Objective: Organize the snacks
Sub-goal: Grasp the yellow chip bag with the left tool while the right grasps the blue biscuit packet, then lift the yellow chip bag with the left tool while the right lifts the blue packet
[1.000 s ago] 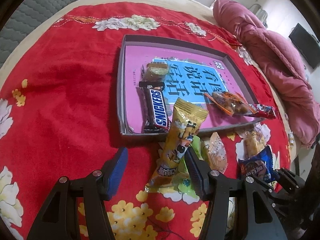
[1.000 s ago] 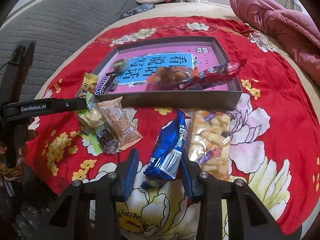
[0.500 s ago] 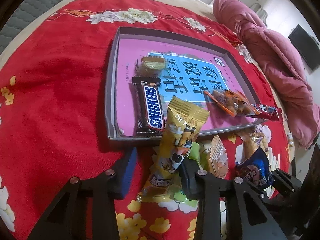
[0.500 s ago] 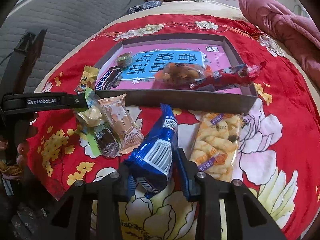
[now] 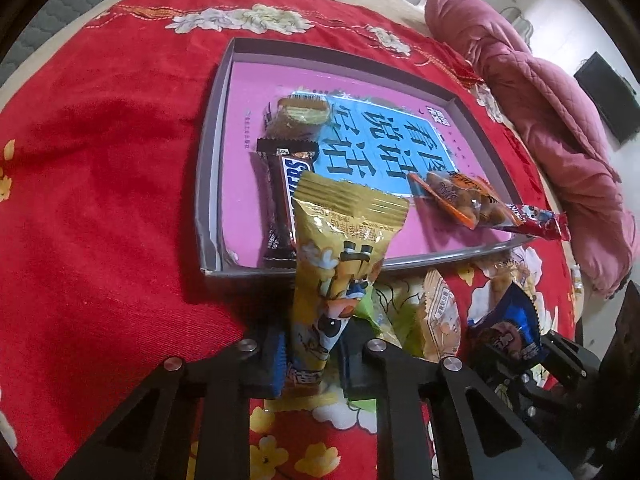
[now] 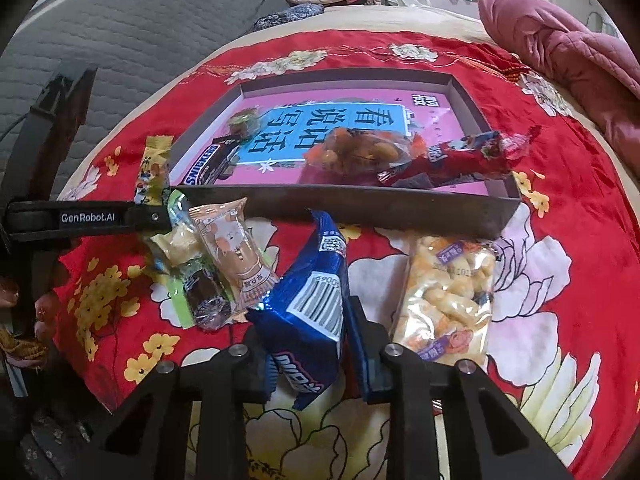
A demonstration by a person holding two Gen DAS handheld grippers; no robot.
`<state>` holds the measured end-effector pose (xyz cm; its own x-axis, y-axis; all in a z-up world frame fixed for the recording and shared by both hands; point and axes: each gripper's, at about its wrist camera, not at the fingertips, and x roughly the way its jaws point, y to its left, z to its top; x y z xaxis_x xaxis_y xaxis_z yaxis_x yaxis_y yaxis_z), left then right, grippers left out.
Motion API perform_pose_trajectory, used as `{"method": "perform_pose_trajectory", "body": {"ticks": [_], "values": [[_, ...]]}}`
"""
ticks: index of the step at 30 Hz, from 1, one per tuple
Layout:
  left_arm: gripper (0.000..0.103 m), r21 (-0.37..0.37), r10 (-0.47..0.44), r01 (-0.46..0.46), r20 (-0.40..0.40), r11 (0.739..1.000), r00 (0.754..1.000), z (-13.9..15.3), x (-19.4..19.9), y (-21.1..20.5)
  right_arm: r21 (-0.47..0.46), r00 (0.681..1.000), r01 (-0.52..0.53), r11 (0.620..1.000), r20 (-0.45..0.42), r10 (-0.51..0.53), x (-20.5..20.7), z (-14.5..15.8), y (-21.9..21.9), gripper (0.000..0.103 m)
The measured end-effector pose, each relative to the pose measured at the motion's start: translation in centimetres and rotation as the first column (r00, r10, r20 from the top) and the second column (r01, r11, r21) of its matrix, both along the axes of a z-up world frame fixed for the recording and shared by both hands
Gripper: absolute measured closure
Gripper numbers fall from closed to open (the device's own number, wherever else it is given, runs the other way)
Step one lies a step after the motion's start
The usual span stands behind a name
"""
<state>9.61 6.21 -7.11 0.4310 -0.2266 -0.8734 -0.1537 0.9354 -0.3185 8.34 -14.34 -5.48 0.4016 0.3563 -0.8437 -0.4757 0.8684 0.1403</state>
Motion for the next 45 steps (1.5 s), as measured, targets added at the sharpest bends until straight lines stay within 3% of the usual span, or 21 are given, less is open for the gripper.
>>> {"method": "perform_pose_trajectory", "body": {"ticks": [15,30,45], "values": [[0.086,-0.034,0.022,-0.021,0.036,0.999,0.999,1.6,-1.3,1.1,0.096,0.999,0.033,0.995,0.023,-0.036,-0.1,1.4,-1.7,0.080],[0.088,-0.038,0.089,-0.087,0.058,0.995,0.994,3.3,-3.3,3.2,0.127,0.999,0.036,0.991,0.032,-0.040,-0.2,2.0,-2.1,0.080],[0.088,-0.027,0.096,-0.094,0.103,0.995,0.990,5.7,-3.5,2.9,0.144,0.999,0.027,0.989,0.042,-0.033,-0.2,2.4,-2.0,0.080]]}}
